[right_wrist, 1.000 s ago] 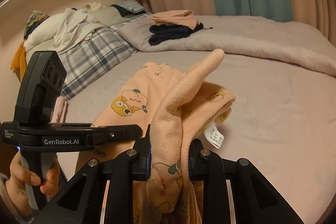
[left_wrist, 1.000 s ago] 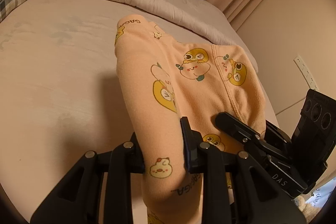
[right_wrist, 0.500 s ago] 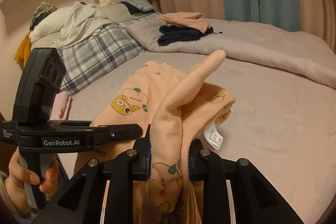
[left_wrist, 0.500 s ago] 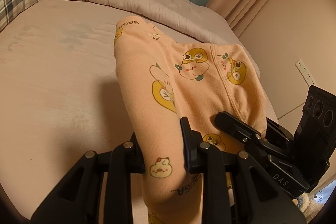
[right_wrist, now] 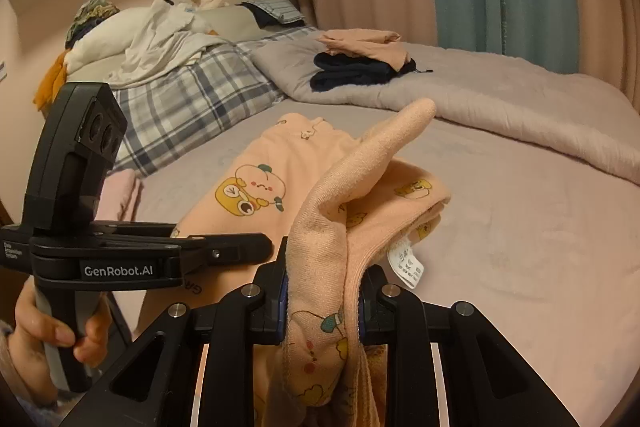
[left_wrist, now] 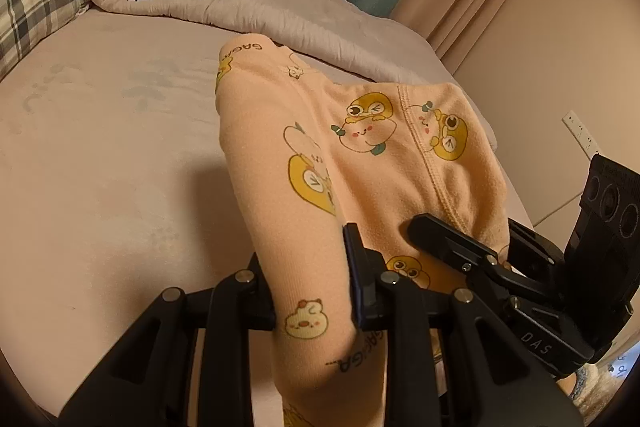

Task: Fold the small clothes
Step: 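Hold the lifted shirt edge up with the right gripper while the left gripper pins the shirt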

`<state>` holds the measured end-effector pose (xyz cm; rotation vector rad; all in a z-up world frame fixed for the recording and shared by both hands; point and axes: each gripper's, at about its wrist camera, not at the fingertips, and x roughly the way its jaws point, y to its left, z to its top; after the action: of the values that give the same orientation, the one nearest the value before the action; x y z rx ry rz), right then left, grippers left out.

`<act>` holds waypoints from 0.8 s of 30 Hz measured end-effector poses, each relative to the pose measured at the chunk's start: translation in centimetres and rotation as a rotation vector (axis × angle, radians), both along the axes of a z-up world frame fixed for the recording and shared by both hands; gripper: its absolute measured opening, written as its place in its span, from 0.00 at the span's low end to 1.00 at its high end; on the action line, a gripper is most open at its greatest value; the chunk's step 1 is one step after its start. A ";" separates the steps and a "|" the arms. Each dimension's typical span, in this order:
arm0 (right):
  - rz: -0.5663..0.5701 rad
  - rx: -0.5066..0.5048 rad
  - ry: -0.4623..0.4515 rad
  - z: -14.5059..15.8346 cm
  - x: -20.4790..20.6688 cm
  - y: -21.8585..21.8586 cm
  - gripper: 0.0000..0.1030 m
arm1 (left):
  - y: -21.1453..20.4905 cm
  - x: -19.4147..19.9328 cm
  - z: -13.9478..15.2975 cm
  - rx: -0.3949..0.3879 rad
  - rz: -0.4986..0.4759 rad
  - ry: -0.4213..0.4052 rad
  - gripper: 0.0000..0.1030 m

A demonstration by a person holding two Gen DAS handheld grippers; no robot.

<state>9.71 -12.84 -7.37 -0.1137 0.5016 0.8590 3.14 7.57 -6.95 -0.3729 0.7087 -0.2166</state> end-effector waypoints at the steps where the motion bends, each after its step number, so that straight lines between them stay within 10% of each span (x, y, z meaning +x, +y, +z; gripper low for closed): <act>1: 0.001 -0.001 -0.003 0.0 -0.1 0.1 0.25 | 0.1 -0.1 0.1 0.003 0.001 -0.003 0.25; 24: 0.018 -0.004 -0.041 0.3 -0.6 -0.1 0.25 | 0.4 -1.0 0.9 0.060 0.020 -0.052 0.25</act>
<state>9.10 -12.98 -7.04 -0.1394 0.4646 0.8721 2.12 7.92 -6.07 -0.3161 0.6585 -0.1855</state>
